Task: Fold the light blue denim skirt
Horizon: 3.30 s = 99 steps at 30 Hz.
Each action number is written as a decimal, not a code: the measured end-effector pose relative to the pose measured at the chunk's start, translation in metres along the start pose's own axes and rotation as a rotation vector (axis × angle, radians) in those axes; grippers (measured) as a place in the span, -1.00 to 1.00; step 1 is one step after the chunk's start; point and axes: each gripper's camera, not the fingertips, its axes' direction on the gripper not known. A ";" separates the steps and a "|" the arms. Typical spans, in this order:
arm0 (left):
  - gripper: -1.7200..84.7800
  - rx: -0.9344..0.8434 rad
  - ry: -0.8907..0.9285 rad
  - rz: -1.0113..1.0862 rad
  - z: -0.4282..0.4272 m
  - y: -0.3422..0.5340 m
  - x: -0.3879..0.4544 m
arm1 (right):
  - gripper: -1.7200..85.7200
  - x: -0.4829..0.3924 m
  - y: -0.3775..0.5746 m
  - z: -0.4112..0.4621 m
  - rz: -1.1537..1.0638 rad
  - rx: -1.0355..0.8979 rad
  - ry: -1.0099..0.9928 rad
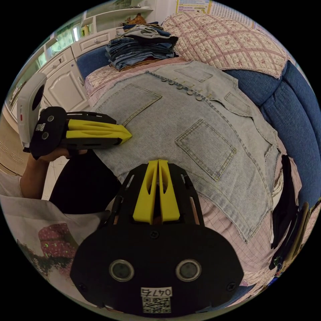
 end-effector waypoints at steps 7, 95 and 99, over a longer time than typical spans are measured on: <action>-0.98 0.000 0.003 -0.001 0.001 0.001 0.004 | -0.99 0.001 0.004 -0.001 0.002 0.000 -0.003; -0.81 0.063 -0.022 -0.043 -0.133 -0.246 0.066 | -0.99 0.035 -0.049 0.012 0.006 -0.005 -0.018; -0.78 0.156 0.064 -0.133 -0.172 -0.272 0.020 | -0.99 0.038 -0.064 0.020 0.008 -0.005 -0.026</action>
